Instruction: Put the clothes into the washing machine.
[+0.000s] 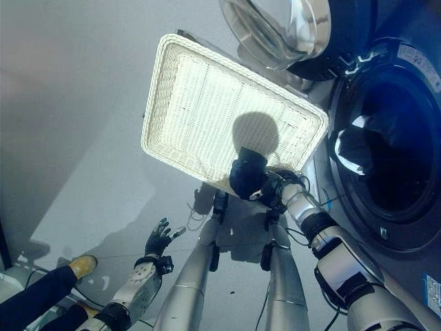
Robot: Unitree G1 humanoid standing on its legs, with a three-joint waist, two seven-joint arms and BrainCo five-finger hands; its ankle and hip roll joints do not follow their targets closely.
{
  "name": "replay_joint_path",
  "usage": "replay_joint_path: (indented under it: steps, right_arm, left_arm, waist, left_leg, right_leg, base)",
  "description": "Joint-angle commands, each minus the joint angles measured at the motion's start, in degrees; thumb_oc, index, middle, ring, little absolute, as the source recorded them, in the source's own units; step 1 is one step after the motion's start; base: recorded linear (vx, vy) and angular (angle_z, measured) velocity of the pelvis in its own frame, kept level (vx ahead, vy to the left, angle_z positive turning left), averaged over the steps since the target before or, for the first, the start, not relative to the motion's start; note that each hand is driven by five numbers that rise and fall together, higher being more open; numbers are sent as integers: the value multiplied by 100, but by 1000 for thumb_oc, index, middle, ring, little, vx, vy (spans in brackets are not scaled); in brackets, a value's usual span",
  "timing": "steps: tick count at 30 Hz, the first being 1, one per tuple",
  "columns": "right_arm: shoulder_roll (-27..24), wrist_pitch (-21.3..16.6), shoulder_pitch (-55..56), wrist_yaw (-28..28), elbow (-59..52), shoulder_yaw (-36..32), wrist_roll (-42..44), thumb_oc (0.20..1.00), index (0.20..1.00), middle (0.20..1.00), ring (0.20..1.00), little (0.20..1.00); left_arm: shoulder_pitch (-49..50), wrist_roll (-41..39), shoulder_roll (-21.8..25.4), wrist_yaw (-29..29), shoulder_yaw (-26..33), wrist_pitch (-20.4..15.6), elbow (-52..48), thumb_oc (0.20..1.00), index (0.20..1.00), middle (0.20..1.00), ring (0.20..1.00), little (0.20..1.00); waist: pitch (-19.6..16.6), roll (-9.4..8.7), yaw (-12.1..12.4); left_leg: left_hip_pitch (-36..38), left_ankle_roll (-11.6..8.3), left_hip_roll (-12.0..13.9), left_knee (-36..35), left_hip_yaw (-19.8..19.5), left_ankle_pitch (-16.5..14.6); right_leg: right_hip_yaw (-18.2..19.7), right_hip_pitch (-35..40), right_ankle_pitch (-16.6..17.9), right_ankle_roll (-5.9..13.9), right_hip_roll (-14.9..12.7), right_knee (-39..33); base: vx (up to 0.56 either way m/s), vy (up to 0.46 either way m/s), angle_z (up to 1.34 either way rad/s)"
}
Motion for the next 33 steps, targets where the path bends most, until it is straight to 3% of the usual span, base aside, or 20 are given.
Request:
replay_joint_path:
  steps: [1, 6, 7, 8, 9, 14, 22, 27, 29, 30, 33]
  right_arm:
    - [-235, 265, 15, 477, -19, 422, -754, 1000, 1000, 1000, 1000, 1000]
    - [-113, 561, -182, 1066, 35, 766, -1294, 1000, 1000, 1000, 1000, 1000]
    - [-73, 594, -199, 1119, 56, 800, -1335, 658, 658, 658, 658, 658]
    - [-46, 601, -216, 1128, 81, 827, -1379, 482, 482, 482, 482, 482]
    - [-23, 587, -237, 1105, 118, 845, -1389, 200, 200, 200, 200, 200]
    - [128, 509, -332, 798, 295, 778, -918, 200, 200, 200, 200, 200]
    - [108, 169, -344, -406, 501, 266, 565, 200, 200, 200, 200, 200]
    - [-29, -137, -109, -620, 99, -465, 3312, 200, 200, 200, 200, 200]
    - [-57, -187, -33, -624, -16, -634, 3971, 200, 200, 200, 200, 200]
    - [-9, -398, 378, -418, -326, -1553, 6296, 200, 200, 200, 200, 200]
    - [104, -512, 972, -20, -738, -2165, 7699, 200, 200, 200, 200, 200]
  left_arm:
    - [53, 126, 64, 68, 75, -123, -132, 1000, 1000, 1000, 1000, 1000]
    - [20, 122, 67, 93, 49, -71, -147, 1000, 1000, 1000, 1000, 1000]
    - [8, 119, 70, 91, 53, -50, -146, 1000, 1000, 1000, 1000, 1000]
    - [-3, 112, 79, 85, 60, -31, -143, 1000, 1000, 1000, 1000, 1000]
    - [-16, 109, 82, 81, 65, -13, -138, 1000, 1000, 1000, 1000, 1000]
    - [-79, 163, 87, 93, 91, 63, -83, 1000, 1000, 1000, 1000, 1000]
    - [-147, 235, 93, 98, 203, 119, 62, 1000, 1000, 1000, 1000, 1000]
    - [-86, 281, 101, 142, 274, 159, 67, 1000, 1000, 1000, 1000, 1000]
    - [-59, 275, 103, 143, 291, 153, 76, 1000, 1000, 1000, 1000, 1000]
    - [61, 299, 97, 67, 407, 60, 219, 1000, 1000, 1000, 1000, 1000]
    - [170, 339, 29, 90, 519, -65, 343, 1000, 1000, 1000, 1000, 1000]
  waist:
    - [9, 271, 100]
    - [9, 239, 194]
    - [9, 232, 212]
    - [9, 225, 227]
    - [9, 219, 242]
    - [9, 170, 293]
    - [9, 72, 221]
    - [9, 35, 60]
    - [9, 36, 26]
    - [9, 50, -143]
    - [9, 46, -337]
  left_leg:
    - [81, 228, -424, -53, 302, -74]
    - [30, 229, -461, -54, 195, -60]
    - [27, 231, -467, -54, 181, -60]
    - [22, 232, -474, -46, 164, -64]
    - [16, 236, -482, -39, 148, -67]
    - [12, 262, -527, 20, 78, -116]
    - [72, 305, -569, 236, 118, -287]
    - [192, 332, -588, 446, 248, -464]
    - [225, 336, -586, 477, 276, -496]
    - [349, 339, -560, 593, 412, -613]
    - [453, 356, -528, 596, 572, -668]
  right_leg:
    - [-198, 190, -13, 386, 262, -84]
    - [-230, 193, 0, 400, 230, -124]
    - [-239, 197, 0, 401, 223, -130]
    - [-248, 202, 1, 405, 214, -136]
    - [-255, 203, 5, 408, 206, -140]
    - [-289, 222, 42, 427, 175, -181]
    - [-270, 301, 111, 463, 121, -230]
    - [-173, 374, 128, 468, 83, -209]
    - [-146, 387, 119, 466, 84, -190]
    - [-24, 444, 78, 461, 94, -116]
    - [106, 464, 84, 475, 134, -84]
  base:
    - [-6, 3, 5]
    - [-3, 5, 9]
    - [0, 0, 11]
    - [1, 4, 12]
    - [1, 2, 14]
    - [-3, -1, 11]
    - [-2, 1, 2]
    - [0, 0, 0]
    - [19, 37, -14]
    - [33, 57, -19]
    - [12, 42, -20]
